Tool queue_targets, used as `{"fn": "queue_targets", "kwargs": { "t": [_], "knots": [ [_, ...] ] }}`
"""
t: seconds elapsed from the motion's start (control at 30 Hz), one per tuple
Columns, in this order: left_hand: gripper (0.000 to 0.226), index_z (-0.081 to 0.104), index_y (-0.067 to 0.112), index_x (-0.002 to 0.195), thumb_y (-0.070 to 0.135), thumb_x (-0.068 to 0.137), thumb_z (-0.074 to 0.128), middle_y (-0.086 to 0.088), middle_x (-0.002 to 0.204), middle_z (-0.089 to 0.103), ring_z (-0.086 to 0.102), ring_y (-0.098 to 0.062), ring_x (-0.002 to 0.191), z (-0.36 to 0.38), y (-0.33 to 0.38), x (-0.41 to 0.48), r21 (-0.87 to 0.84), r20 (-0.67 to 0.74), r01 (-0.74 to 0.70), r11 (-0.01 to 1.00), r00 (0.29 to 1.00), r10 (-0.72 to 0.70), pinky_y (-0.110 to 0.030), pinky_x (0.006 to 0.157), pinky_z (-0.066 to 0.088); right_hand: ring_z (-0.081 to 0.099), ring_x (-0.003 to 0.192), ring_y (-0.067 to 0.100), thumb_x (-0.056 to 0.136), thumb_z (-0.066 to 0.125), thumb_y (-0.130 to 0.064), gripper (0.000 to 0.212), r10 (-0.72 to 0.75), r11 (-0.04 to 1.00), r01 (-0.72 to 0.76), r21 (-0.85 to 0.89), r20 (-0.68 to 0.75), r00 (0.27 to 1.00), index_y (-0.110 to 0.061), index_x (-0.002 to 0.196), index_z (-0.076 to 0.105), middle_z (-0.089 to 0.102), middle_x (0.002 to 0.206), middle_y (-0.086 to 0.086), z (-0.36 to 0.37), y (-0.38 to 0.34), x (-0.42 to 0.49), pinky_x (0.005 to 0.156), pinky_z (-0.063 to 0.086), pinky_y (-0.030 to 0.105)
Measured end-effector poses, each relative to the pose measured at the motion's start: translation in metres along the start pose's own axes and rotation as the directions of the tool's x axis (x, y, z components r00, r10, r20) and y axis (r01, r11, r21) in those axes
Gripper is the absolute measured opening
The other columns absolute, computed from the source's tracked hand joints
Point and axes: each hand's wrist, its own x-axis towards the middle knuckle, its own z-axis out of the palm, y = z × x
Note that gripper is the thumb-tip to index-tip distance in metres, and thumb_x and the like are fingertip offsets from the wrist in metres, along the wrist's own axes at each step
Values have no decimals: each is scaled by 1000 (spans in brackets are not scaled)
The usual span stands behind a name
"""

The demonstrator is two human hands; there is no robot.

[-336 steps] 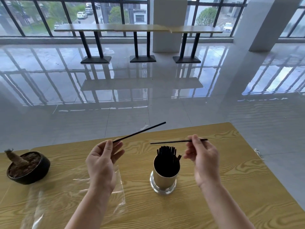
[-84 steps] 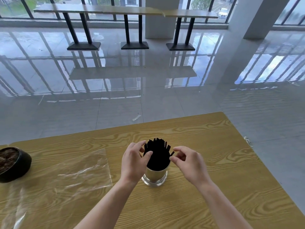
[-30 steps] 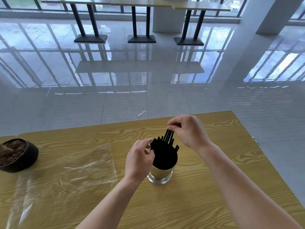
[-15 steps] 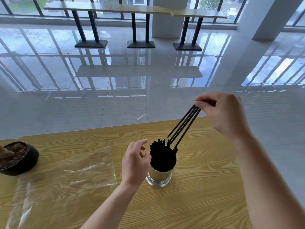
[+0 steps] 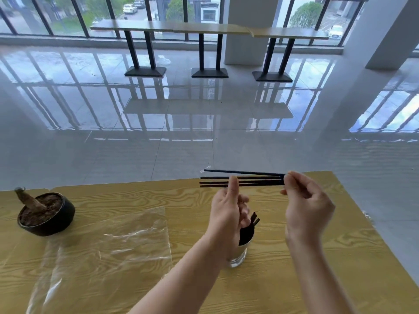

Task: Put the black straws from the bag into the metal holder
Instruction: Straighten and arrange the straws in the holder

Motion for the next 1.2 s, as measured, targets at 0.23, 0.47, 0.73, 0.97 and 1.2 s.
{"fn": "queue_targets", "kwargs": {
  "t": [0.23, 0.47, 0.73, 0.97, 1.2],
  "knots": [
    [31, 68, 3, 107, 31, 99, 57, 2, 59, 40, 32, -10, 46, -5, 11, 13, -58, -103, -119, 991, 988, 113, -23, 42, 27, 69, 67, 11, 78, 75, -18, 11, 400, 878, -398, 266, 51, 915, -18, 89, 76, 77, 80, -2, -10, 26, -47, 64, 59, 20],
    [24, 67, 9, 88, 28, 99, 58, 9, 54, 47, 36, -12, 48, -16, 5, 6, 346, -29, -383, 856, 908, 418, -30, 49, 30, 70, 80, 21, 76, 74, -21, 23, 526, 809, -580, 98, 321, 788, -8, 96, 74, 75, 92, 11, -20, 32, -50, 70, 58, 27],
    [24, 59, 13, 82, 28, 100, 55, -6, 75, 66, 64, -26, 71, -23, -3, 4, 664, 237, -532, 525, 816, 527, -50, 70, 54, 66, 107, 3, 93, 58, -48, 32, 91, 993, -19, -116, 652, 752, -36, 121, 68, 74, 111, -14, 13, -44, -6, 88, 53, 19],
    [25, 52, 23, 73, 26, 99, 53, 9, 64, 55, 49, -8, 58, -33, -2, 5, 685, 322, -545, 484, 822, 470, -27, 56, 43, 62, 106, -7, 101, 59, -19, 25, 84, 975, 147, -168, 886, 456, -30, 116, 74, 70, 102, -30, 44, -73, 21, 90, 46, 12],
    [28, 55, 31, 71, 23, 98, 52, 15, 57, 51, 44, 0, 50, -39, 4, 6, 581, 408, -545, 604, 837, 364, -13, 50, 37, 67, 95, 6, 89, 74, -15, 10, 20, 967, 211, -144, 866, 500, -23, 90, 80, 71, 93, -13, 53, -70, 32, 82, 50, 18]
  ]
}}
